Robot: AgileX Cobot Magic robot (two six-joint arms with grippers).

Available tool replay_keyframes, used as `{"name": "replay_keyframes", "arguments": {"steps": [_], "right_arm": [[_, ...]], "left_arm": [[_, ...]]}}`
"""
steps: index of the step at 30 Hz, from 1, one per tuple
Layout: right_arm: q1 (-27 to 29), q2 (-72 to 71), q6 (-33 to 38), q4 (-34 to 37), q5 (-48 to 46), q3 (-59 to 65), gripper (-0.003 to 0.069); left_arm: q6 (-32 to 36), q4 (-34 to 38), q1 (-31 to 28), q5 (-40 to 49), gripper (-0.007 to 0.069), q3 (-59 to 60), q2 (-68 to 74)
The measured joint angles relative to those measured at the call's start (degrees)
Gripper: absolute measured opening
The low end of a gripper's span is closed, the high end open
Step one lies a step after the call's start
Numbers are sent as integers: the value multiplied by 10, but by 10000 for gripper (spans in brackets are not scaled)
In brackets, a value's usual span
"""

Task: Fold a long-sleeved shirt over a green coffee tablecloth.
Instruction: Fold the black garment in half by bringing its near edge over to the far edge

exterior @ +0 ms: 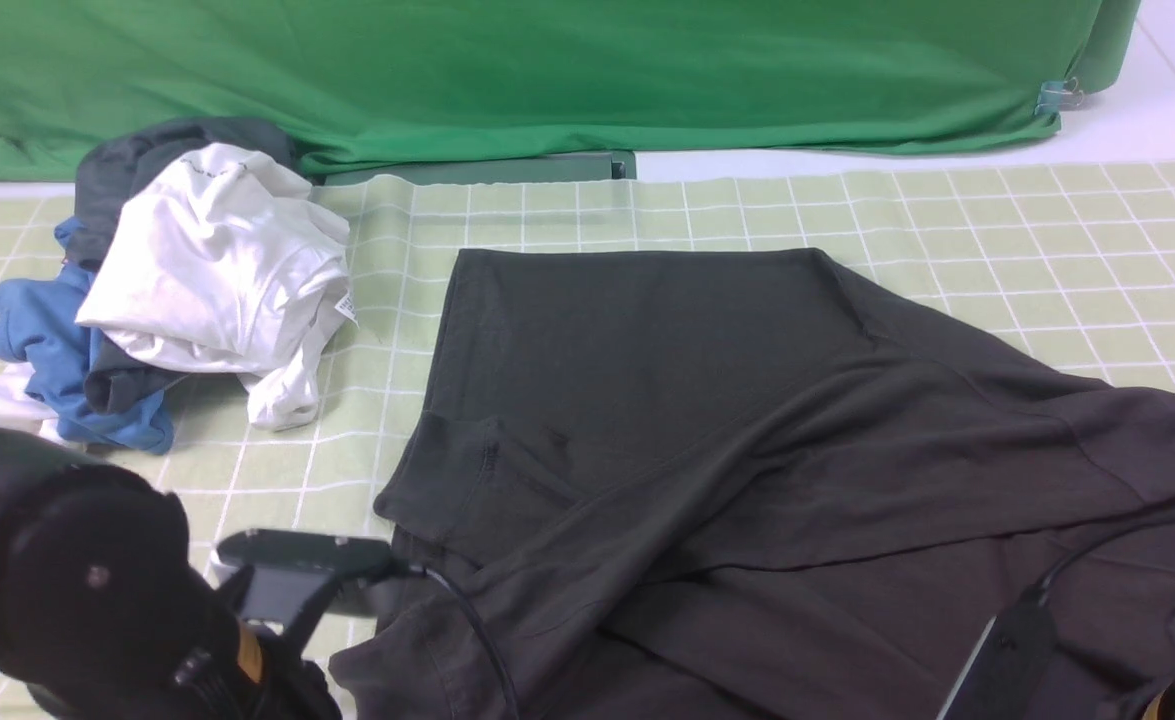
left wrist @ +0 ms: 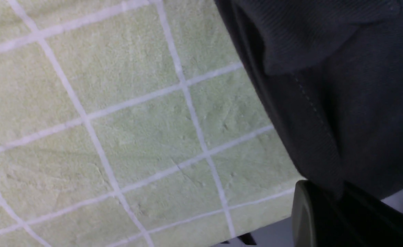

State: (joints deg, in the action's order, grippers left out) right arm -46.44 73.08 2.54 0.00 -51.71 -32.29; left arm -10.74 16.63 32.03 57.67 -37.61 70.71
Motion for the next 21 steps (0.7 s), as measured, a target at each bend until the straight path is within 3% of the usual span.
{"name": "replay_keyframes", "arguments": {"steps": [5,10,16,21], "right_arm": [[20,-3,-9,-10,-14,-44,32],[111,17,-6,-37,-10,-108,32],[202,97,17,-39,23,-202,30],[235,187,23,-40,35,-308,30]], "left_arm": [[-20,-17,-1,1,25,-46,-1],[-36,-26,-66,-14,25,-109,26],[41,46,-180,-89,25,-162,109],[101,95,-224,-114,25,-235,203]]}}
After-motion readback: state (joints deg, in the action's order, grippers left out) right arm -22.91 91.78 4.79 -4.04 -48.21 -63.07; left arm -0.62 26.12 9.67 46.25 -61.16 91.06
